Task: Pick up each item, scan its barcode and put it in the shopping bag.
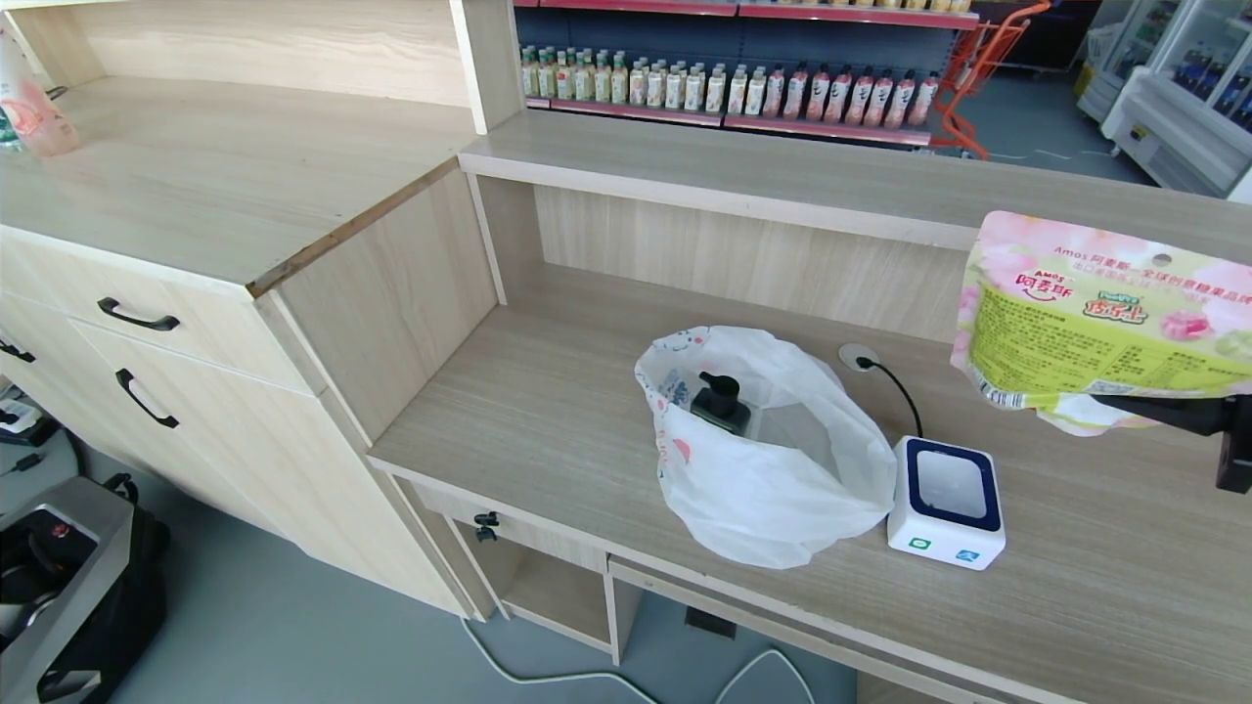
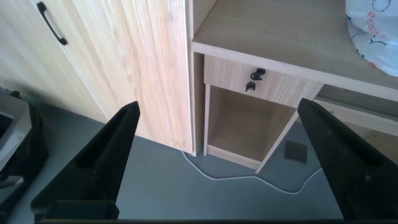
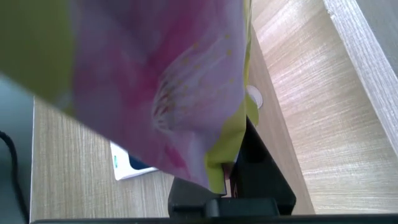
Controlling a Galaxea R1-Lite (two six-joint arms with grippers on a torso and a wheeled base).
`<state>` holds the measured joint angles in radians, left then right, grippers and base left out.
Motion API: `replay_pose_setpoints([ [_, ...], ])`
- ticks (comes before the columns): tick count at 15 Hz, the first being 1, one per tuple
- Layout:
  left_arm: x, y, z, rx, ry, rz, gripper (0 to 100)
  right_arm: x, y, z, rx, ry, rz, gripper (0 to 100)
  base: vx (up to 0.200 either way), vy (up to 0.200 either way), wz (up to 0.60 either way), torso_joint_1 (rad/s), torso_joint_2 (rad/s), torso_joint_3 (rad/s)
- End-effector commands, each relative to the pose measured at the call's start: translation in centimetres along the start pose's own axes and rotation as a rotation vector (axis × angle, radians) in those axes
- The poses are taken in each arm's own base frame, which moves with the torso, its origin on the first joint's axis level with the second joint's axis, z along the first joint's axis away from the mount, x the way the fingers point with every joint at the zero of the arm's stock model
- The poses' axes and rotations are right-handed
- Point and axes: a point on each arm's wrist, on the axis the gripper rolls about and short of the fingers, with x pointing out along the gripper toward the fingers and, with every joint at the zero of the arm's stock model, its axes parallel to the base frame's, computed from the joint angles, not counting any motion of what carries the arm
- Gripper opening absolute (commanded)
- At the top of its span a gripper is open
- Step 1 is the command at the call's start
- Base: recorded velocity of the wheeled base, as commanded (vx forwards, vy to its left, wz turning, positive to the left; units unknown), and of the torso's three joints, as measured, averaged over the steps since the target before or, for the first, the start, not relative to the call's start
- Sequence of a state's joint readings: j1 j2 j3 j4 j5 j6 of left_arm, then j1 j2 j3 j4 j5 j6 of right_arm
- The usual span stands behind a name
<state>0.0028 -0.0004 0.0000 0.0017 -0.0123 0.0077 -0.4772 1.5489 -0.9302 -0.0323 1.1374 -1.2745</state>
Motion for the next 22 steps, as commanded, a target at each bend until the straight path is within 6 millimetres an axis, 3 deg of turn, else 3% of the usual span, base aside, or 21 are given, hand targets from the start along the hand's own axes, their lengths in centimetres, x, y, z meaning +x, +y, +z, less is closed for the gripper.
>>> replay_pose_setpoints([
  [1, 0.0, 0.0, 0.0, 0.000, 0.000, 0.000, 100, -0.2, -0.3, -0.1, 0.007, 0.007, -0.011, 0, 0.000, 0.000, 0.60, -0.002, 0.00, -0.002],
  [6, 0.0, 0.0, 0.0, 0.000, 0.000, 0.000, 100, 0.2, -0.5, -1.3, 0.065, 0.012, -0.002, 0, 0.000, 0.000, 0.60, 0.004, 0.00, 0.001],
  [9, 0.0, 0.0, 0.0, 0.000, 0.000, 0.000, 100, 0.4, -1.0, -1.6, 0.093, 0.013, -0.005, 0, 0.000, 0.000, 0.00, 0.000, 0.00, 0.000],
  [12, 0.0, 0.0, 0.0, 0.000, 0.000, 0.000, 100, 1.6, -2.2, -3.7, 0.219, 0.012, 0.007, 0, 0.000, 0.000, 0.00, 0.000, 0.00, 0.000],
  [16, 0.0, 0.0, 0.0, 0.000, 0.000, 0.000, 100, 2.4, -1.4, -5.0, 0.407, 0.019, 0.038, 0, 0.000, 0.000, 0.00, 0.000, 0.00, 0.000],
  [22, 0.0, 0.0, 0.0, 0.000, 0.000, 0.000, 100, 7.8, -0.1, -7.7, 0.448, -0.025, 0.164, 0, 0.000, 0.000, 0.00, 0.000, 0.00, 0.000],
])
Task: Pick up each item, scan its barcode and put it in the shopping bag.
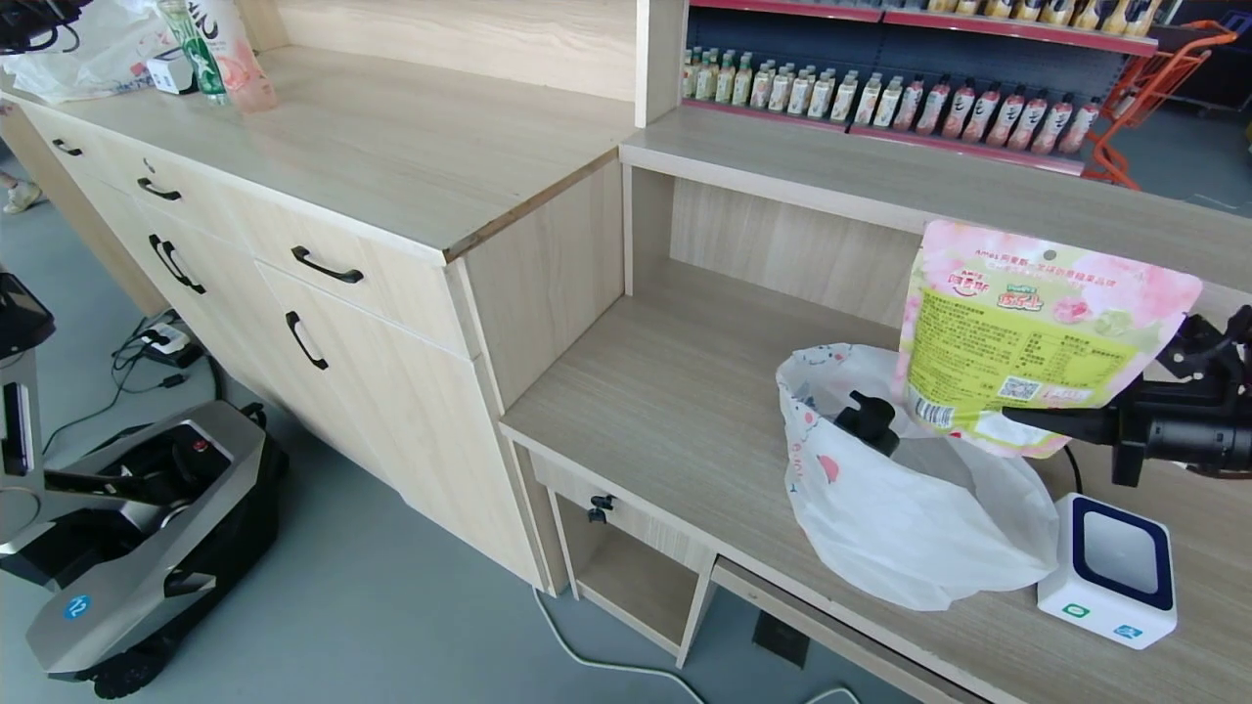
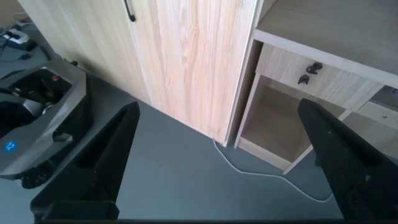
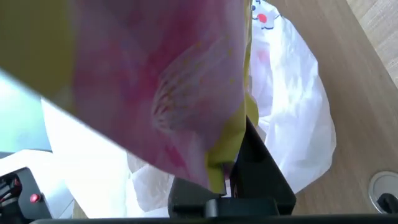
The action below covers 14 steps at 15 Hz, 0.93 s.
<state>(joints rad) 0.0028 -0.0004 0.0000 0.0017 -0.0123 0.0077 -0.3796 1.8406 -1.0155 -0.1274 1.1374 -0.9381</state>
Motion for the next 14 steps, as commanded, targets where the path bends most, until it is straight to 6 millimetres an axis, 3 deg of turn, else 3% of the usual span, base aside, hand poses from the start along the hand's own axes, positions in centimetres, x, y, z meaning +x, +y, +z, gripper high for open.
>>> replay_pose_setpoints([
  [1, 0.0, 0.0, 0.0, 0.000, 0.000, 0.000, 100, 2.2, 0.0, -1.8, 0.034, 0.001, 0.057, 0, 0.000, 0.000, 0.00, 0.000, 0.00, 0.000],
  [6, 0.0, 0.0, 0.0, 0.000, 0.000, 0.000, 100, 4.7, -1.1, -4.3, -0.013, -0.004, 0.060, 0, 0.000, 0.000, 0.00, 0.000, 0.00, 0.000],
  [14, 0.0, 0.0, 0.0, 0.000, 0.000, 0.000, 100, 6.3, -1.8, -5.9, -0.023, -0.002, 0.074, 0, 0.000, 0.000, 0.00, 0.000, 0.00, 0.000],
])
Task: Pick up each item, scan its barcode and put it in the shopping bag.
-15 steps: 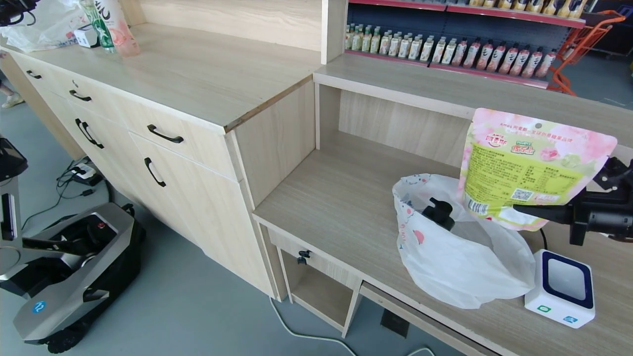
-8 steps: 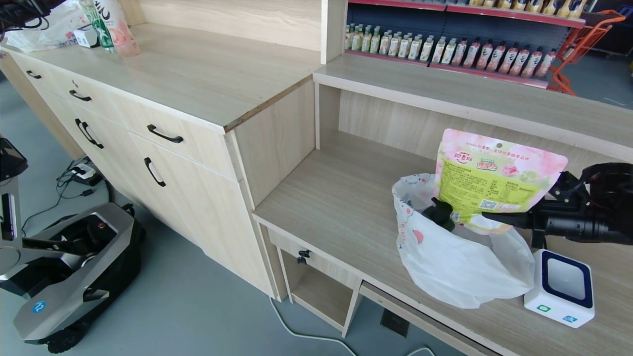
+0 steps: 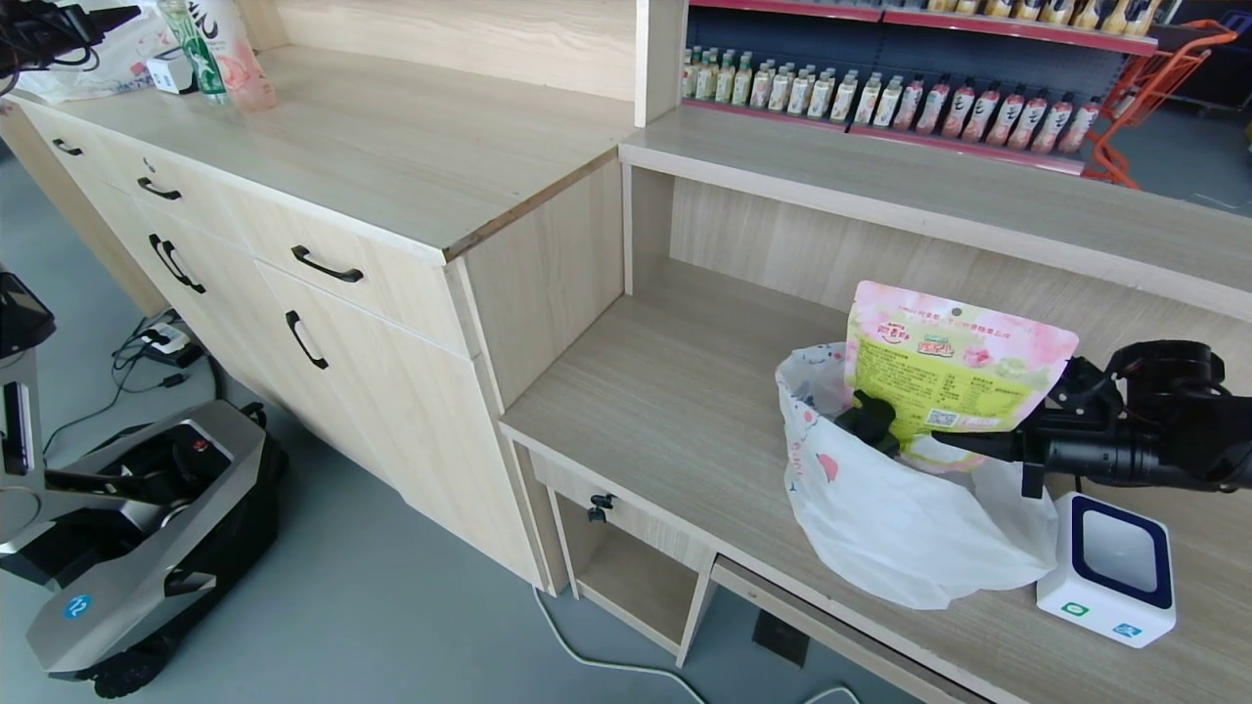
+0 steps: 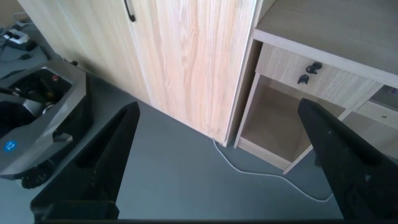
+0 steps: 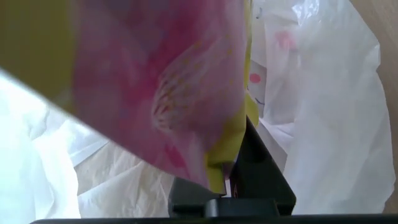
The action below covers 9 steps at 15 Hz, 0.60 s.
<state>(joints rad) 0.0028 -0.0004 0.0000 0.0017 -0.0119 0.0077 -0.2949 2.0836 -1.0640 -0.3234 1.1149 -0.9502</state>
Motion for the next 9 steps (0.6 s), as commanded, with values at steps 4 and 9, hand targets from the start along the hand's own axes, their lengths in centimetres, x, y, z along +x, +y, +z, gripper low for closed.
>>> replay_pose_setpoints([
  [4, 0.0, 0.0, 0.0, 0.000, 0.000, 0.000, 100, 1.1, -0.2, -1.2, 0.001, -0.003, 0.013, 0, 0.000, 0.000, 0.00, 0.000, 0.00, 0.000],
  [9, 0.0, 0.0, 0.0, 0.000, 0.000, 0.000, 100, 1.9, -0.4, -1.7, -0.010, -0.008, 0.024, 0, 0.000, 0.000, 0.00, 0.000, 0.00, 0.000],
])
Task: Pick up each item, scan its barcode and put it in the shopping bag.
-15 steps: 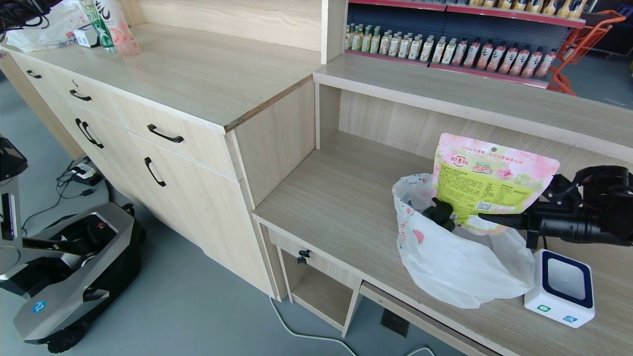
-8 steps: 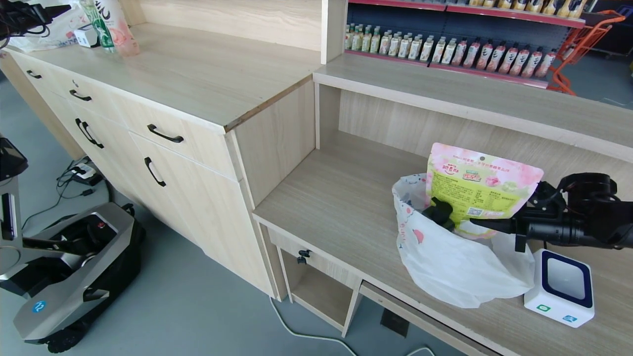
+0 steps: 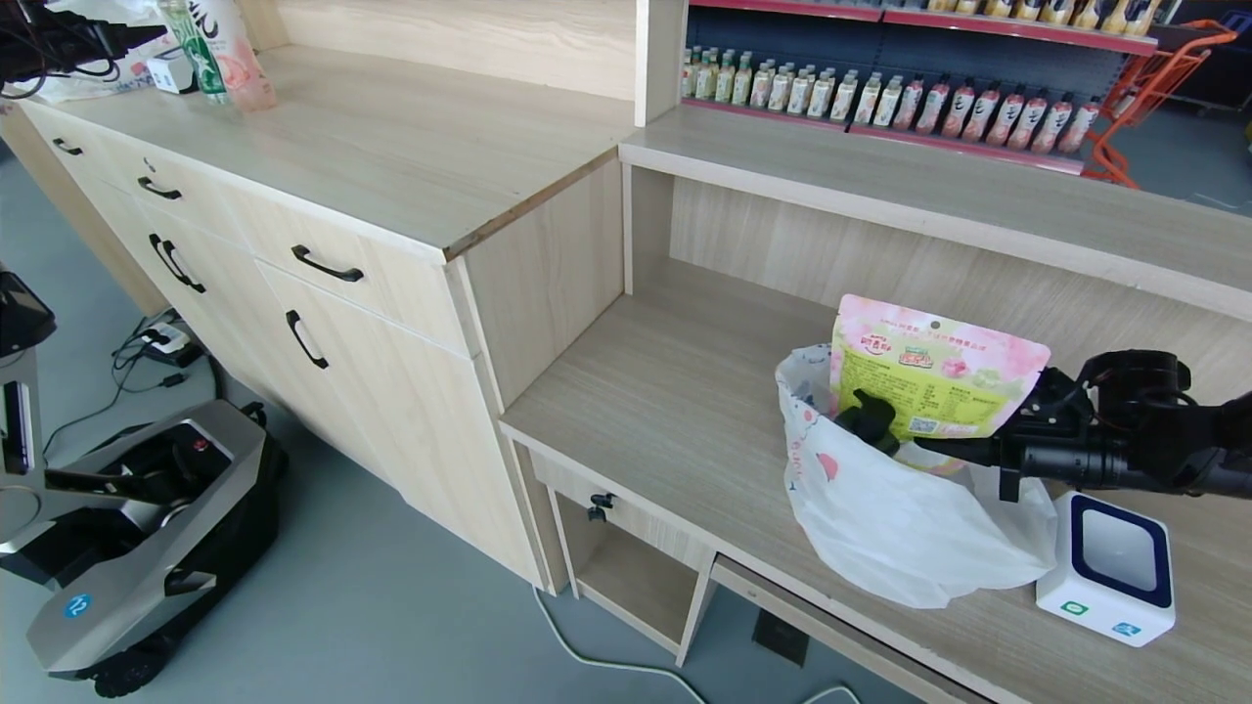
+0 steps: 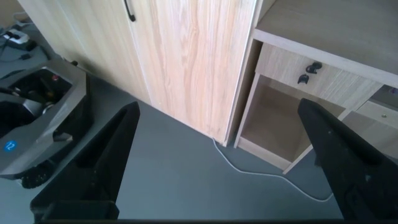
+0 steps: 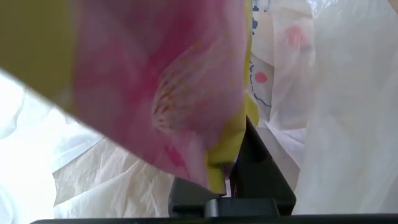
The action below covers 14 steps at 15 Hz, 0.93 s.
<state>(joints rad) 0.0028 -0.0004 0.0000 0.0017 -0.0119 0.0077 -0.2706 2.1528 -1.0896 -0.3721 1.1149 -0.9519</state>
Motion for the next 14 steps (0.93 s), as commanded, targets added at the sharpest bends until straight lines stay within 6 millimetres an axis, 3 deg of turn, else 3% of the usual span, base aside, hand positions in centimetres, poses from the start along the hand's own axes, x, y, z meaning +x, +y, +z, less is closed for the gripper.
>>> replay_pose_setpoints([
  [1, 0.0, 0.0, 0.0, 0.000, 0.000, 0.000, 100, 0.3, 0.1, -0.5, -0.002, 0.005, 0.005, 0, 0.000, 0.000, 0.00, 0.000, 0.00, 0.000],
  [7, 0.0, 0.0, 0.0, 0.000, 0.000, 0.000, 100, 0.5, 0.0, -0.5, -0.019, 0.004, 0.009, 0, 0.000, 0.000, 0.00, 0.000, 0.00, 0.000],
  [8, 0.0, 0.0, 0.0, 0.000, 0.000, 0.000, 100, 0.6, 0.1, -0.4, -0.020, 0.003, 0.012, 100, 0.000, 0.000, 0.00, 0.000, 0.00, 0.000],
  [12, 0.0, 0.0, 0.0, 0.000, 0.000, 0.000, 100, 0.4, 0.0, 0.2, -0.024, -0.001, 0.007, 100, 0.000, 0.000, 0.00, 0.000, 0.00, 0.000],
  [14, 0.0, 0.0, 0.0, 0.000, 0.000, 0.000, 100, -0.2, -0.5, 1.6, -0.058, -0.012, -0.015, 100, 0.000, 0.000, 0.00, 0.000, 0.00, 0.000],
])
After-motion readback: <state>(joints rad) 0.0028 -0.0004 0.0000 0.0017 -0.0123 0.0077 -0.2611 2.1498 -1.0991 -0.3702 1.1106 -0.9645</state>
